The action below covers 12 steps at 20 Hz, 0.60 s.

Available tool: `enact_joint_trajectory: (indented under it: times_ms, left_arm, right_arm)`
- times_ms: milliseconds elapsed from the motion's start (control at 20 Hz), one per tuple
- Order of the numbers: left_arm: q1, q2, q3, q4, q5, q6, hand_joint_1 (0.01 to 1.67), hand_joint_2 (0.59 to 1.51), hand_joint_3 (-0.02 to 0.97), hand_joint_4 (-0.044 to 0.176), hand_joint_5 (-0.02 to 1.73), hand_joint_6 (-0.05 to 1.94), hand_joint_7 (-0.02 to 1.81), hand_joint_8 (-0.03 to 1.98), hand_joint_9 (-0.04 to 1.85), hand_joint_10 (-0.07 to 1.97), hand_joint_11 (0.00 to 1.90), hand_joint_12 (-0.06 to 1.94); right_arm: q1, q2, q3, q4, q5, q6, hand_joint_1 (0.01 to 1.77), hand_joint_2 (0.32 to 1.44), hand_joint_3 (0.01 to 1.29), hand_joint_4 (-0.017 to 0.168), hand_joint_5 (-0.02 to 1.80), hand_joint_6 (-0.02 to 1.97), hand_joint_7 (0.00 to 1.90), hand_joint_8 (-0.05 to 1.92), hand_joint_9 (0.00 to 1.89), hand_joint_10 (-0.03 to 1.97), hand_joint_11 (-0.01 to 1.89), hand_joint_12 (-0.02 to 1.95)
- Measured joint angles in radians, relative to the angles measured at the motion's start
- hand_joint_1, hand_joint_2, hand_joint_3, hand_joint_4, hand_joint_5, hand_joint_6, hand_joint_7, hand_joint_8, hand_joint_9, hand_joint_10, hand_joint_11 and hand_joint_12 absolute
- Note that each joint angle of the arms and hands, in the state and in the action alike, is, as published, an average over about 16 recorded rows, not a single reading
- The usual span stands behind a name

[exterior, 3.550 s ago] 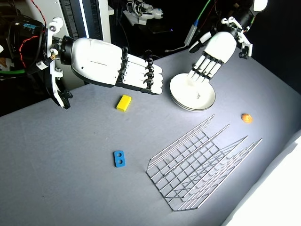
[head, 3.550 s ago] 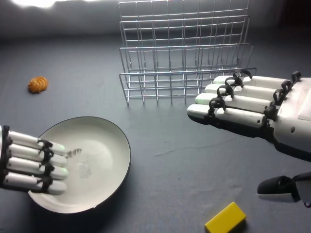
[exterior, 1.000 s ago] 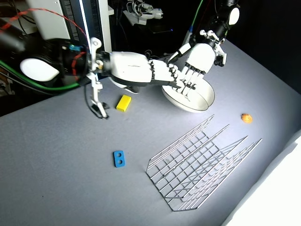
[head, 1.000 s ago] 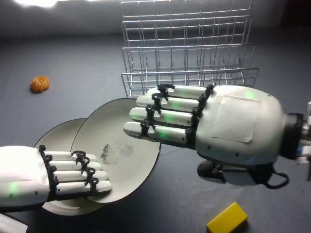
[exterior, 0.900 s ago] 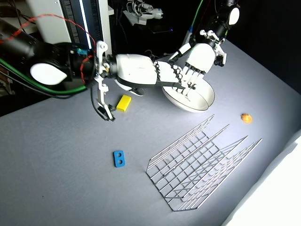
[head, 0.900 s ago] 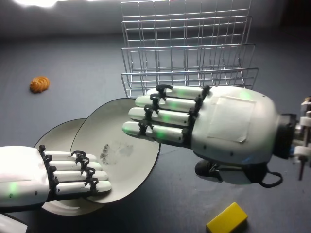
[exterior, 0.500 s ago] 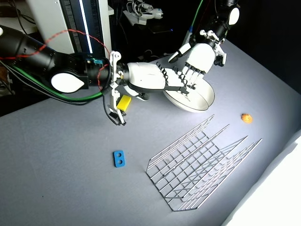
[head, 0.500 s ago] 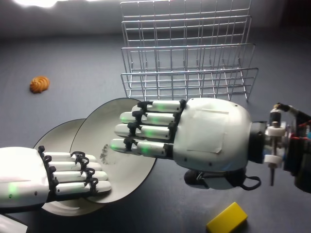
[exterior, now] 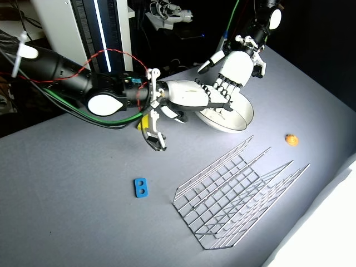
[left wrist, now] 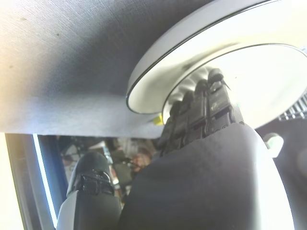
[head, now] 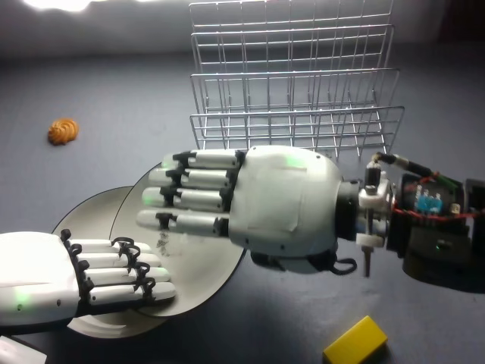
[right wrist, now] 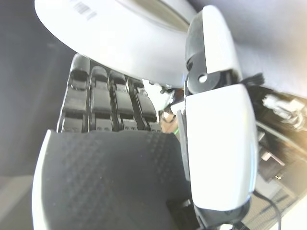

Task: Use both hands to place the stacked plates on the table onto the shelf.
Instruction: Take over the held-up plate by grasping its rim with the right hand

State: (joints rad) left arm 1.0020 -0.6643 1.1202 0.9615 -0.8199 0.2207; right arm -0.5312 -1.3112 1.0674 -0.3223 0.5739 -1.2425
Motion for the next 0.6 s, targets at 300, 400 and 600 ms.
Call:
enact_joint_trajectory:
  times_ms: [300,400,600]
  left_arm:
    - [0.001,-0.001,-0.008,-0.012,0.004,0.001,0.02,1.157,0.015,-0.009,0.0,-0.02,-0.01,-0.02,-0.02,-0.02,0.01,0.01]
    - [0.001,-0.001,-0.01,-0.016,0.005,0.001,0.02,1.158,0.015,-0.009,0.0,-0.02,-0.01,-0.02,-0.02,-0.02,0.01,0.01]
    - [0.002,-0.001,-0.013,-0.023,0.005,0.001,0.02,1.158,0.015,-0.009,0.0,-0.03,-0.01,-0.02,-0.01,-0.02,0.01,0.0]
  right_arm:
    - [0.018,-0.059,0.064,-0.012,-0.015,-0.016,1.16,1.06,0.02,0.003,0.23,0.02,0.22,0.01,0.21,0.03,0.04,0.74]
    - [0.023,-0.074,0.079,-0.014,-0.02,-0.018,1.17,1.07,0.02,0.003,0.31,0.02,0.31,0.01,0.3,0.04,0.07,0.84]
    - [0.03,-0.096,0.1,-0.017,-0.021,-0.024,1.2,1.08,0.02,0.001,0.5,0.07,0.51,0.05,0.5,0.08,0.21,1.05]
